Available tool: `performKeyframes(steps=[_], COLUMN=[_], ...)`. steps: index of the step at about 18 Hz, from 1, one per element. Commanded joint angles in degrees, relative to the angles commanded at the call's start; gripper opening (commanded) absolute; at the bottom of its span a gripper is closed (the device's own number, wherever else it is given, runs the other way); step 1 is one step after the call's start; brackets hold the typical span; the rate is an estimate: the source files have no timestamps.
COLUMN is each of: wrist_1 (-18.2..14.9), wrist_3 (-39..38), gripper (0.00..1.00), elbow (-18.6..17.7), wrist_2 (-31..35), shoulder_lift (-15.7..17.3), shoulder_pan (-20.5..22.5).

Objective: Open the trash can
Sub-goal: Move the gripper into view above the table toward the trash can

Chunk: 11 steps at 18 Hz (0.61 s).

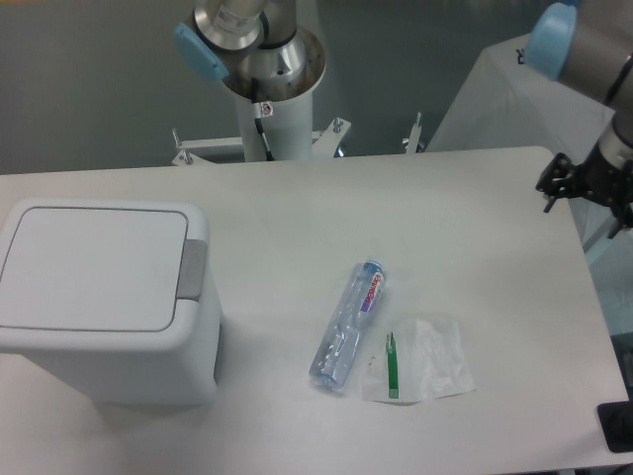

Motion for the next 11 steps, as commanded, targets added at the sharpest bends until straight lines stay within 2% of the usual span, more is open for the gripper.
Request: performKeyframes(steps=[2, 6, 8, 11], wrist_1=[0.6, -0.2, -1.8, -3.3], wrist_3=[-8.7, -13.3, -19.4, -27.8], gripper=[1.00, 1.00, 1.00, 1.00], elbow=[-1.5, -1.6, -0.9, 0.9], wrist_2=[-3.6, -7.6, -7.9, -9.1], shoulder_lift=[0.4, 1.6, 3.5, 3.5], shoulder_pan=[-1.3, -3.9, -5.7, -9.6])
